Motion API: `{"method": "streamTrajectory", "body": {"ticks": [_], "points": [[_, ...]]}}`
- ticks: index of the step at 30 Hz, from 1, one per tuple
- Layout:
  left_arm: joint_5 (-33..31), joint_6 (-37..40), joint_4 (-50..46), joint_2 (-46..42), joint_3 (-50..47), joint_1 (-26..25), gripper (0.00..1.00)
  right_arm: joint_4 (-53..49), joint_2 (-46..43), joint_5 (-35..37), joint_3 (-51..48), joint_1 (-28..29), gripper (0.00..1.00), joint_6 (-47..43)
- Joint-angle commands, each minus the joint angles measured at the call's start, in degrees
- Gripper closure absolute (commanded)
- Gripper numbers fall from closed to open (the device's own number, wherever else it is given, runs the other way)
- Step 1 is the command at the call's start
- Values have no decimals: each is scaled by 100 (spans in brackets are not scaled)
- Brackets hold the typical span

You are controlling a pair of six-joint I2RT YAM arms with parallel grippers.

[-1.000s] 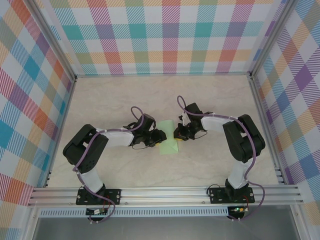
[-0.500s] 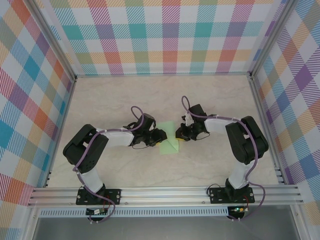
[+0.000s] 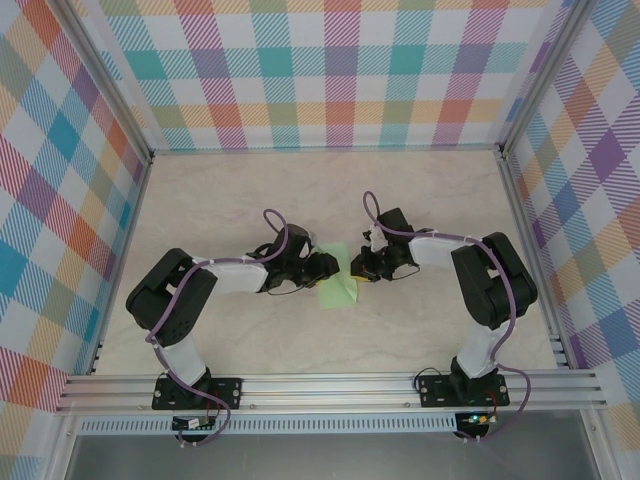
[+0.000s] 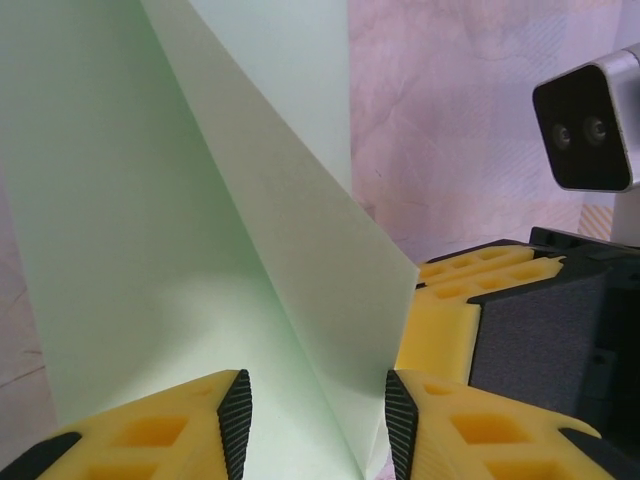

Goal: Fold a paper plane with a square sheet of paper (pick it up from the middle)
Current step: Turn over the paper at the center of the table.

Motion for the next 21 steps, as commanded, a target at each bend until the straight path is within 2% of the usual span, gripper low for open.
{"method": "streamTrajectory", "body": {"ticks": [1, 8, 12, 21], "points": [[-10, -27, 272, -265, -172, -52, 56, 11, -63, -69, 23, -38, 89, -36], [16, -26, 570, -367, -293, -56, 51, -43, -32, -30, 49, -40, 89, -31], [-3, -4, 399, -287, -200, -56, 49, -56, -36, -21, 49, -39, 89, -41], [33, -31, 225, 37, -17, -56, 50, -97, -32, -35, 94, -40, 88, -54]]}}
